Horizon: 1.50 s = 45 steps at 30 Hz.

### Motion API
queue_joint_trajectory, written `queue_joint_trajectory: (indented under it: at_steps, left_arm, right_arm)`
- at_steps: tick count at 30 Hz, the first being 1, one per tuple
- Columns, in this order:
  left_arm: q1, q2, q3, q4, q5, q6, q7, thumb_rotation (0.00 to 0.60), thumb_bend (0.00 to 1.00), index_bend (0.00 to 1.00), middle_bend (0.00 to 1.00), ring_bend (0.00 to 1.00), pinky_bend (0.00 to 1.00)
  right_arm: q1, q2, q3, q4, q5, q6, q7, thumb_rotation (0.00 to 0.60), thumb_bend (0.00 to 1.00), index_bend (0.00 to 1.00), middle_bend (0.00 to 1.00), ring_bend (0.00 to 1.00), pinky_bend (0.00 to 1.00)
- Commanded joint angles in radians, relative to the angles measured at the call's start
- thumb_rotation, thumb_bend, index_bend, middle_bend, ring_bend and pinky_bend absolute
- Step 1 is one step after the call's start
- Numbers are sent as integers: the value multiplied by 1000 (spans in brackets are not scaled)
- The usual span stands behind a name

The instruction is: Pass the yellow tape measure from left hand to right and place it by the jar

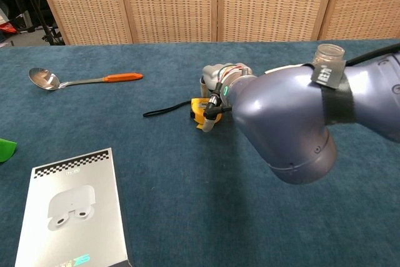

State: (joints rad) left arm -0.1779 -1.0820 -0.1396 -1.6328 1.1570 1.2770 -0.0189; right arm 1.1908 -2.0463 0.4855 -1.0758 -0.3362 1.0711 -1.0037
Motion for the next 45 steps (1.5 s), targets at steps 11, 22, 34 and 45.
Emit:
queue_joint_trajectory:
  at_steps: [11, 22, 34, 45]
  left_arm:
    - [1, 0, -2, -2, 1, -2, -1, 600, 208, 52, 0, 0, 0]
    - [1, 1, -4, -3, -1, -7, -6, 600, 210, 52, 0, 0, 0]
    - [1, 1, -6, -5, -4, -7, -7, 600, 210, 52, 0, 0, 0]
    - [3, 0, -10, -6, -7, -6, -11, 600, 211, 52, 0, 0, 0]
  right_arm:
    - [-2, -1, 4, -5, -4, 13, -5, 600, 156, 388, 0, 0, 0]
    - [-5, -5, -6, -1, -18, 29, -17, 600, 184, 452, 48, 0, 0]
    - [-3, -10, -7, 7, -16, 41, -49, 600, 206, 556, 318, 235, 264]
    - [-6, -11, -15, 13, -41, 50, -61, 600, 208, 618, 456, 394, 402]
